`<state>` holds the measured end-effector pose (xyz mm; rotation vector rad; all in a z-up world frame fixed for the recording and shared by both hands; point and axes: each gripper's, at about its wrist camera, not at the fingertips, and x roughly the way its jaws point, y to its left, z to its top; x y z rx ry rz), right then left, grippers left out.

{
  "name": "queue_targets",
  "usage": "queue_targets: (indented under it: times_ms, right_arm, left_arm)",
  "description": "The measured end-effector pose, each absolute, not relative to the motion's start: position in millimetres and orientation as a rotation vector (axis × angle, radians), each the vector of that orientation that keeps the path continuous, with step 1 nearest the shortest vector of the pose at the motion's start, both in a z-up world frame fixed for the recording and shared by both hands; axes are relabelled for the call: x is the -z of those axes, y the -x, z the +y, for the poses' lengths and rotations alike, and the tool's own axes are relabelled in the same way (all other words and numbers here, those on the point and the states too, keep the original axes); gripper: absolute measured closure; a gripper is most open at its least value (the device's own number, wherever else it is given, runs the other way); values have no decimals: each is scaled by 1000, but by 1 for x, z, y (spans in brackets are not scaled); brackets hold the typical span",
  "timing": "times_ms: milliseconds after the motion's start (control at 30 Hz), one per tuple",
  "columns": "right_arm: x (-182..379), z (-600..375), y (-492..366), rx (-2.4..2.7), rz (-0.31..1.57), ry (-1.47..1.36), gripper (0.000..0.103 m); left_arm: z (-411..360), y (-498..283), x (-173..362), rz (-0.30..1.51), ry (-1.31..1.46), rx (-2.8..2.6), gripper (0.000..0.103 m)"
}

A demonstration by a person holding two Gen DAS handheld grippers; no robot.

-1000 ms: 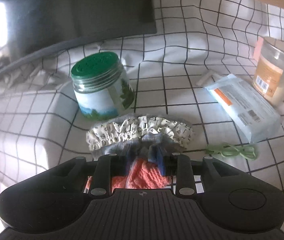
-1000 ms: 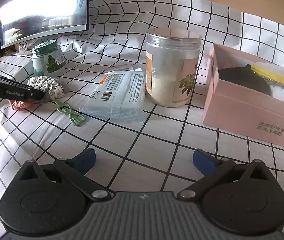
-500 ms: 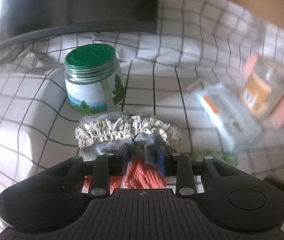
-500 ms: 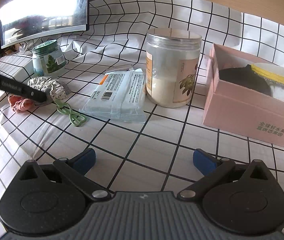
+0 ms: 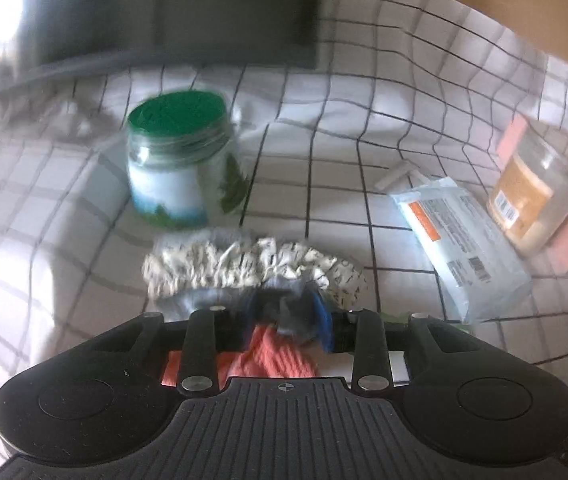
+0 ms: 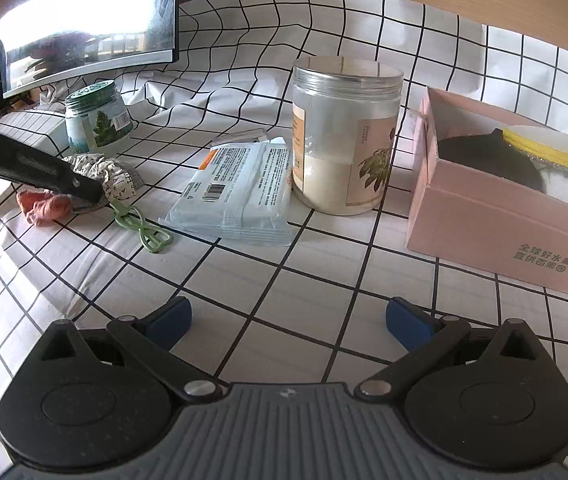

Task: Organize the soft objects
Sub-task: 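Hold the scrunchie bundle in the left tool while the right tool grasps the green strap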

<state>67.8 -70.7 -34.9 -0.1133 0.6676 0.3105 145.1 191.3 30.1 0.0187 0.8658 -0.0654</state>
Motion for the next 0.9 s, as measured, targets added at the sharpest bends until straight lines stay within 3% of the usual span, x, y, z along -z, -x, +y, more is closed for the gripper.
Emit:
queue_targets:
  times_ms: [67,200,333,600,900]
  right_arm:
    - [35,-71,-68,-311,667,113,0]
    - [35,-71,-68,-309,667,113,0]
    - [35,-71,-67,-309,667,112,0]
    - [34,-70,-68,-321,669,115,0]
    - [35,-72,-68,-334,669,120,0]
  left_arm:
    - [189,-143,-31,871,-41,126,55]
    - [199,-122,-42,762,-73,133,55]
    - [202,-125,-32,807,-136,118,56]
    - [212,-154,-27,847,-44,68,41]
    - [209,-150,-26,839,-27,48,43]
